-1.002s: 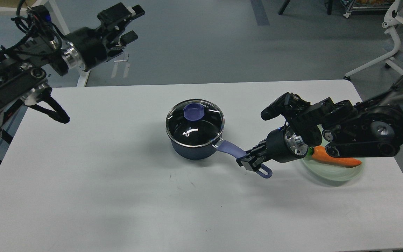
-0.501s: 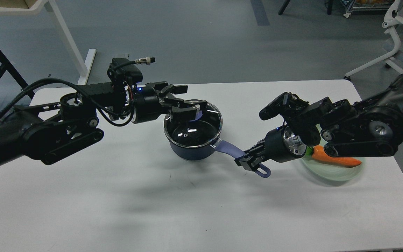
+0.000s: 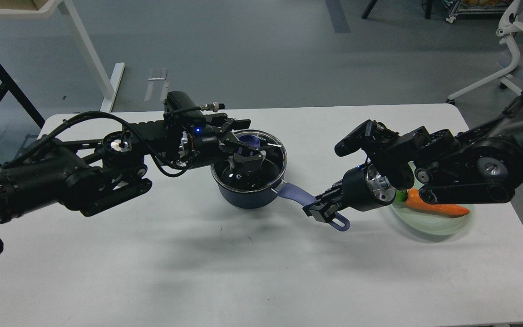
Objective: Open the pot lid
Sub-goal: 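Reach the left gripper over the saucepan toward the purple lid knob, then grasp the purple knob of the glass lid with the left gripper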
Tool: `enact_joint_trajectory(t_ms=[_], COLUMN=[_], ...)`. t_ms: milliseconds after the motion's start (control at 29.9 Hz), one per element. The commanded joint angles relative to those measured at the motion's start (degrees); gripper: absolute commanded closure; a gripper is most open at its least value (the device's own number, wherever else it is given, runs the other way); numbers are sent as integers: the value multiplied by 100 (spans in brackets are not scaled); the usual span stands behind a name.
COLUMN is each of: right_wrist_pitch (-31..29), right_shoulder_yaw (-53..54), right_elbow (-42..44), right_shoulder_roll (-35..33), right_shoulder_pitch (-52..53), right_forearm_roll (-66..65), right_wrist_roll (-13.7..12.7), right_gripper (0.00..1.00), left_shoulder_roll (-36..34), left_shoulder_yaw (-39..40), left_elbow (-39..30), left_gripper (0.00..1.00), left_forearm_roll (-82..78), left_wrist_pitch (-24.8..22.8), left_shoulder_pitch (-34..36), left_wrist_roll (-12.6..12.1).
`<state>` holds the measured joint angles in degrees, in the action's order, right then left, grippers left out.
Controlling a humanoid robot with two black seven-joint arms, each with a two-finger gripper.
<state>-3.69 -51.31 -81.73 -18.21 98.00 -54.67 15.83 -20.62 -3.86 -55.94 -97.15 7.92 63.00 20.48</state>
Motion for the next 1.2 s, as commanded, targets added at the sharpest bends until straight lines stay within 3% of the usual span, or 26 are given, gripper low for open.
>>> enact_joint_trajectory(t_ms=[0, 802, 969, 1169], right_wrist_pitch=[0, 9, 9, 9], right_shoulder_yaw=[-2, 16, 16, 16], right_elbow=[8, 43, 43, 43], right_shoulder_roll=[2, 107, 107, 107], right_shoulder_pitch=[8, 0, -9, 0], right_forearm_roll=[0, 9, 9, 9], right_wrist_roll=[-1, 16, 17, 17], right_gripper=[72, 72, 71, 71], left_shoulder_roll=[31, 84, 84, 84], left_shoulder_yaw=[-18, -545, -545, -545], left_elbow=[57, 321, 321, 374], left_gripper=[7, 7, 29, 36], left_forearm_roll=[3, 29, 29, 38], left_wrist_pitch=[51, 421, 447, 447], left_shoulder_pitch=[-33, -103, -103, -112], left_wrist_roll=[0, 17, 35, 61])
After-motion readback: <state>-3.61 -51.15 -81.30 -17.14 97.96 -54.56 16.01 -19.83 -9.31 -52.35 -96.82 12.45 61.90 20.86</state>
